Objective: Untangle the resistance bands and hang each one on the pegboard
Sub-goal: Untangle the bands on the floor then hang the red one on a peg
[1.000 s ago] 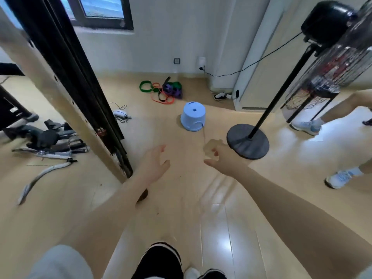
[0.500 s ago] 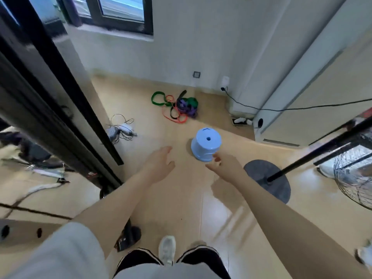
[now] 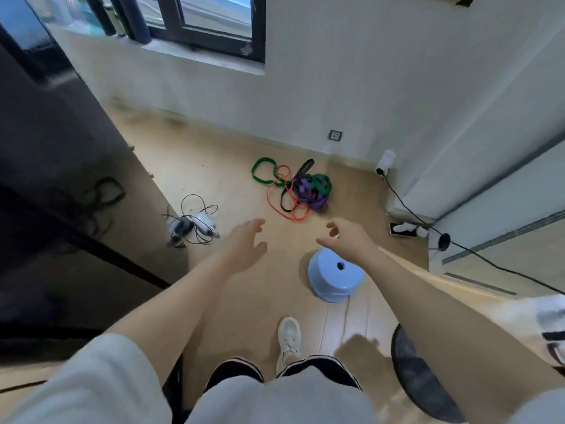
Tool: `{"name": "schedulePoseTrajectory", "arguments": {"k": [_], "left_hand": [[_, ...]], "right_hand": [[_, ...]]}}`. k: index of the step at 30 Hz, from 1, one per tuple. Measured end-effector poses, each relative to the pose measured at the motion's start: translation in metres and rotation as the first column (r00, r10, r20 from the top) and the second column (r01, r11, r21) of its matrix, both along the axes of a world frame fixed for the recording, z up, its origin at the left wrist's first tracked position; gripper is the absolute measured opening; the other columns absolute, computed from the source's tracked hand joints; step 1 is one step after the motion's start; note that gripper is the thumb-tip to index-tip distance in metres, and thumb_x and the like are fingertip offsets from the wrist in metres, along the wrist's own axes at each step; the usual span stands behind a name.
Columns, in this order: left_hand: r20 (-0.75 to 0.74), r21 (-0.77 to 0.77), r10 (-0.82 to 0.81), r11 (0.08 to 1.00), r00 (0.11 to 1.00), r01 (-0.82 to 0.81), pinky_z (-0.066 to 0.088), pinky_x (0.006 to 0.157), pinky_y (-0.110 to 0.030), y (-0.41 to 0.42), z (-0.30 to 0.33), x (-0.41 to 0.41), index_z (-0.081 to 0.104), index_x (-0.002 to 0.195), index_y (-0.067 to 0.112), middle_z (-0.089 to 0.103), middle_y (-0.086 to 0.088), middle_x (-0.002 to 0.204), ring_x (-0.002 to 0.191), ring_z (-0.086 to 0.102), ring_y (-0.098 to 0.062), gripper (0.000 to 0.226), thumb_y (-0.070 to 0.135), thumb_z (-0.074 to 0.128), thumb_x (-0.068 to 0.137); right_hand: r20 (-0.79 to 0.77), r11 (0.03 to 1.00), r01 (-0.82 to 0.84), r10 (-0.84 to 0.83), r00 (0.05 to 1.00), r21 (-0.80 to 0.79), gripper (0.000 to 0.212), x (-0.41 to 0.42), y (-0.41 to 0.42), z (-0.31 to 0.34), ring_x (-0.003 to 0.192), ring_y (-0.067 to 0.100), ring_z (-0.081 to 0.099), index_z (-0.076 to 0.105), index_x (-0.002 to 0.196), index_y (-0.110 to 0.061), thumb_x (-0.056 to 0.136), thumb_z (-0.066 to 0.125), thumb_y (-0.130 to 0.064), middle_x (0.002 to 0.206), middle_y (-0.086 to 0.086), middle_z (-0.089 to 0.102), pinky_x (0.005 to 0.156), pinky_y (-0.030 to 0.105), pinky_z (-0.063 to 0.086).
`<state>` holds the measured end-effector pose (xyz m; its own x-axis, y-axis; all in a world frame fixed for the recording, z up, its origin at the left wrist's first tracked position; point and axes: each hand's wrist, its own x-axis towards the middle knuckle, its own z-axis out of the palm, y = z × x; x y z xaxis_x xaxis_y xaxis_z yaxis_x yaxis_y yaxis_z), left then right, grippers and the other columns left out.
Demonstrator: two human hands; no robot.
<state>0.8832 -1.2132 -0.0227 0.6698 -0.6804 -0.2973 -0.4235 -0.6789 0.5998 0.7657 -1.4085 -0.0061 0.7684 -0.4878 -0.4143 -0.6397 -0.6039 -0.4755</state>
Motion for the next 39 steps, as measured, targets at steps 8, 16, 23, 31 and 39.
{"name": "schedulePoseTrajectory", "arguments": {"k": [8,16,23,31,39], "left_hand": [[-0.061,0.065,0.154,0.987,0.986,-0.150,0.038,0.100,-0.032,-0.071,0.002,0.118,0.032,0.141,0.019,0.050,0.002,0.133,0.121,0.045,-0.019,0.052,0.017,0.048,0.092],[-0.064,0.061,0.151,0.987,0.986,-0.147,0.039,0.088,-0.029,-0.143,-0.032,0.264,0.034,0.140,0.015,0.053,-0.002,0.131,0.107,0.051,-0.021,0.051,0.017,0.050,0.091],[-0.107,0.107,0.039,0.994,0.994,-0.027,0.039,0.082,-0.026,-0.218,-0.045,0.419,0.032,0.142,0.013,0.051,-0.004,0.134,0.084,0.046,-0.015,0.051,0.018,0.047,0.093],[-0.186,0.140,0.000,0.990,0.983,0.026,0.036,0.088,-0.027,-0.297,-0.097,0.524,0.032,0.142,0.013,0.051,-0.005,0.134,0.114,0.050,-0.022,0.051,0.017,0.047,0.093],[-0.259,0.178,0.087,0.983,0.962,-0.041,0.038,0.095,-0.029,-0.372,-0.309,0.574,0.032,0.142,0.012,0.050,-0.006,0.135,0.120,0.049,-0.022,0.051,0.014,0.047,0.093]], "right_hand": [[-0.049,0.980,-0.192,0.194,0.980,0.047,0.045,0.150,-0.096,-0.003,0.107,0.020,0.054,0.053,0.125,-0.010,0.087,0.061,-0.033,0.120,0.006,0.059,0.079,0.024,0.038],[-0.113,0.968,-0.237,0.245,0.963,0.076,0.032,0.282,-0.160,-0.054,0.103,0.022,0.056,0.058,0.114,-0.009,0.087,0.059,-0.027,0.115,0.007,0.062,0.086,0.033,0.047],[-0.215,0.980,-0.135,0.165,0.963,0.148,0.030,0.415,-0.219,-0.075,0.105,0.025,0.057,0.058,0.114,-0.006,0.090,0.055,-0.022,0.113,0.010,0.063,0.081,0.030,0.045],[-0.250,0.971,0.064,-0.005,0.968,0.229,0.040,0.509,-0.279,-0.142,0.114,0.024,0.053,0.050,0.129,-0.012,0.091,0.053,-0.025,0.126,0.009,0.058,0.091,0.030,0.043],[-0.277,0.962,0.100,-0.026,0.960,0.256,0.054,0.567,-0.345,-0.359,0.127,0.026,0.045,0.034,0.142,-0.012,0.094,0.050,-0.031,0.139,0.011,0.049,0.101,0.033,0.039]]}}
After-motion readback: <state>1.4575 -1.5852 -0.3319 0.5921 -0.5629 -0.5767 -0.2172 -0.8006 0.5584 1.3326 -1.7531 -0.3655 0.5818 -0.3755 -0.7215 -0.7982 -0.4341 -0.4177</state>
